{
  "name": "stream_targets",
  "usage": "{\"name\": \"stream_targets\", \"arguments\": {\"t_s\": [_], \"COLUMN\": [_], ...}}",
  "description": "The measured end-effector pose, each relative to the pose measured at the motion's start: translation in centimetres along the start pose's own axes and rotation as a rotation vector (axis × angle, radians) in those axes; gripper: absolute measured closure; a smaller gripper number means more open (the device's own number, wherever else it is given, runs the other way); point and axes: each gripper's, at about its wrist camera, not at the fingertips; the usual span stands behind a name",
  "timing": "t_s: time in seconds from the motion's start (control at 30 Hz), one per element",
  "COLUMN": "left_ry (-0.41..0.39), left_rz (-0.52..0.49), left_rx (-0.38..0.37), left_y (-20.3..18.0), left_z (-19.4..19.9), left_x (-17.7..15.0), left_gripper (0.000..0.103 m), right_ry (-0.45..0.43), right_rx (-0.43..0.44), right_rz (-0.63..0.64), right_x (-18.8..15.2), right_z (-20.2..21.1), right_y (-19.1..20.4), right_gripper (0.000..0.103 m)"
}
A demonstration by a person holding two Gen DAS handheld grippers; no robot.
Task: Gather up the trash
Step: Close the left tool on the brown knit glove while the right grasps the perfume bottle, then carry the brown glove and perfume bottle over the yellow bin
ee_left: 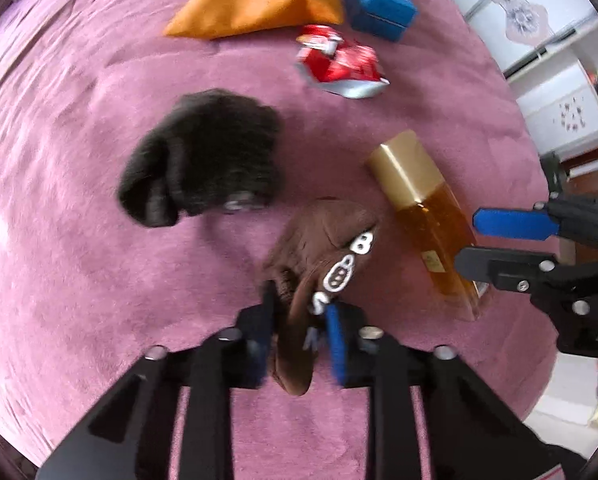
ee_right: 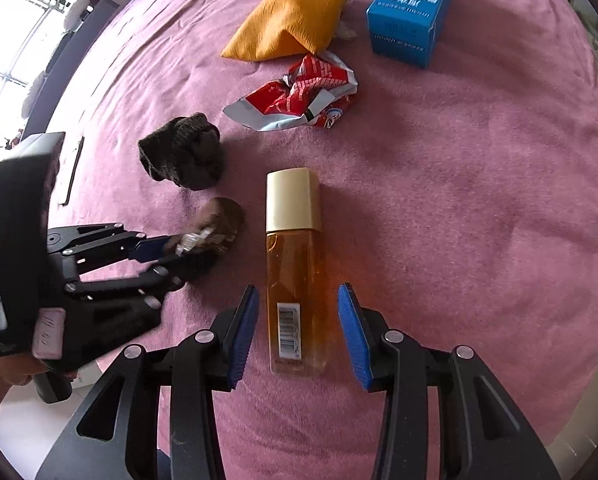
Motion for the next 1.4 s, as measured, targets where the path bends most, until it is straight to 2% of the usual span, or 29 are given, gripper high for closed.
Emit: {"name": "stream_targets", "arguments": {"t_s": [0.03, 0.23, 0.3, 0.4, 0.63, 1.0, 1.4], "left_ry": [-0.005, -0.007, -0.014, -0.021, -0.033, -0.019, 0.039], "left_rz": [0.020, 0.031, 0.038, 0.031, 0.027, -0.044, -0.214], "left_rx": [-0.012, -0.039, -0.047, -0.050, -0.091, -0.107, -0.138], "left_y": [0.5, 0.7, 0.6, 0.9, -1.3, -7.7, -18.4], "left_z": [0.2, 0.4, 0.6, 1.6, 2.8, 3.3, 1.0], "left_x": [0.0, -0.1, -0.1, -0.1, -0.2, 0.3, 2.0], "left_gripper": [0.093, 0.094, 0.094, 0.094, 0.094, 0.094, 0.094], "right_ry": [0.006, 0.039, 0.040, 0.037, 0.021, -0.041, -0.108], "right_rx": [0.001, -0.046, -0.062, -0.055, -0.021, -0.016, -0.051], "right_rz": [0.000, 0.022, 0.027, 0.016, -0.051, -0.154, -0.296], "right_x": [0.2, 0.5, 0.5, 0.3, -0.5, -4.0, -9.3], "right_z": [-0.2, -2.1, -2.3, -2.1, 0.0, 5.3, 9.8], "right_y": [0.1, 1.0, 1.1, 1.0, -1.4, -7.1, -14.7], "right_gripper": [0.062, 0.062, 0.070, 0.071, 0.072, 0.073, 0.073]}}
Point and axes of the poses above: each gripper's, at about its wrist camera, not at the fingertips, and z roughly against the way its jaws point, y to its left, x to its top, and after that the axes turned 12 degrees about -x, right-handed
